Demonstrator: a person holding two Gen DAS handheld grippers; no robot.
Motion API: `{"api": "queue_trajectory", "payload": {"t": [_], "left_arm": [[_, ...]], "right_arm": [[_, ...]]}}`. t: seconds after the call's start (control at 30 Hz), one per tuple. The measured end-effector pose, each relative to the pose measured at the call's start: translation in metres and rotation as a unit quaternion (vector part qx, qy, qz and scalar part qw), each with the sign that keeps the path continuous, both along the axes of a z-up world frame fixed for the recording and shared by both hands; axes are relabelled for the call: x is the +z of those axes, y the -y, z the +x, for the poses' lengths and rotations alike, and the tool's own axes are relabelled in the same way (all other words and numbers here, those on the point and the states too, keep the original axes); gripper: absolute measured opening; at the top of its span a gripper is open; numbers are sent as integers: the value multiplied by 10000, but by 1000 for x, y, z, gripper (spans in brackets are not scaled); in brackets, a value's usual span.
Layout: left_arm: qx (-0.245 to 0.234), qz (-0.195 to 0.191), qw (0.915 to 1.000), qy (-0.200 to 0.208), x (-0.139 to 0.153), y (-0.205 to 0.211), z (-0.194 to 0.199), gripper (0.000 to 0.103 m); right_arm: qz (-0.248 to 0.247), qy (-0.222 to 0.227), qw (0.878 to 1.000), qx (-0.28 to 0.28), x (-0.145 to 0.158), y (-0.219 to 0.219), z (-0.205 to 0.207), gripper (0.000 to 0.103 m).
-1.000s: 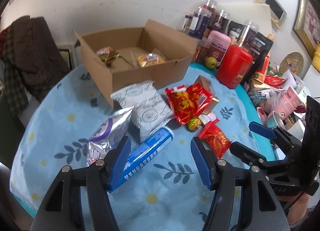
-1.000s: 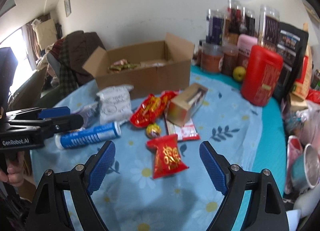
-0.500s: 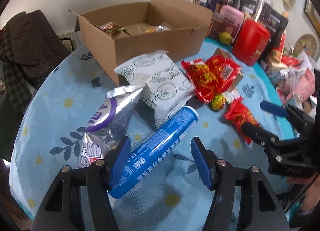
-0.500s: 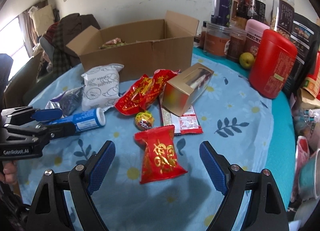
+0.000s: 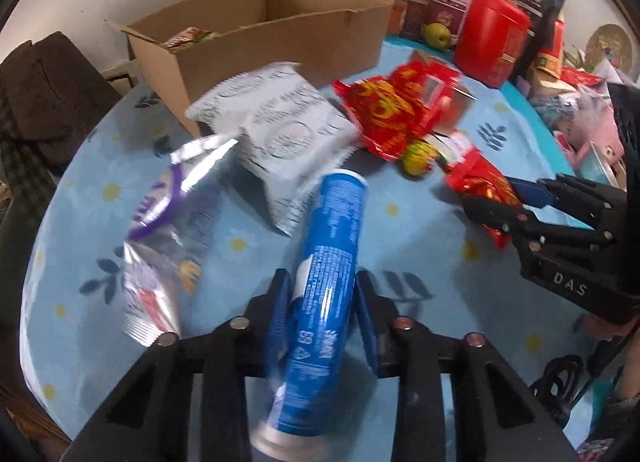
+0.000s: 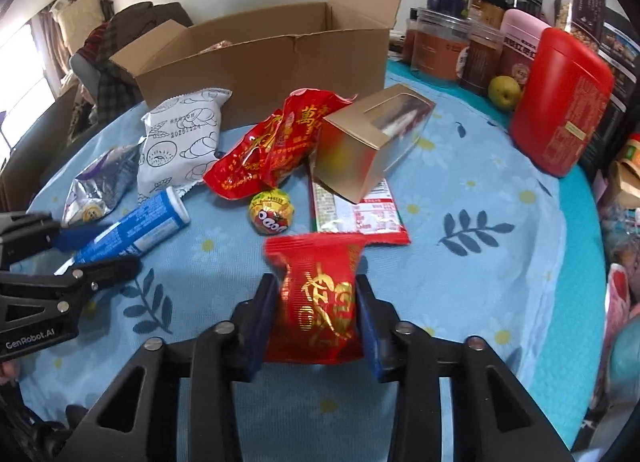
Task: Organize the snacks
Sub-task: 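Grasp the blue tube canister with the left gripper while the right gripper grasps the red candy packet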
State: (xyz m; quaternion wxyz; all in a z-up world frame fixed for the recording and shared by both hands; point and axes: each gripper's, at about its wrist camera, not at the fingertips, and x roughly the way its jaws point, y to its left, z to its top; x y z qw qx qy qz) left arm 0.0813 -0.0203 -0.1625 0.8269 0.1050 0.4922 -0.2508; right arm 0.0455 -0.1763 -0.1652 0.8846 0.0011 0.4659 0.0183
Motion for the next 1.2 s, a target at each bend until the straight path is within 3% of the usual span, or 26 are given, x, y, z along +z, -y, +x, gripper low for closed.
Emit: {"api": "queue_trajectory", "payload": {"t": [0.37,0.57,0.9,1.03,1.2], "left_arm": [[-327,-259,9986,-322,3,23,-43,28],[-663,-160,9973,-265,5,40,-63,28],[-614,108,9980,-111,2,57,-60,28],[-610,190,9980,-8,1,62,-59,28],[-500,-61,9987,-36,1,58,-54,28]], "right_arm": [[194,-130,9997,-20,1,13,-45,35],[182,-134,9995,-217,3,24,-66,35],[337,-144,9989,-285,2,27,-78,37],[339,-166,9991,-173,2,23,-75,48],[90,-137,9998,-111,1,18,-72,45]]}}
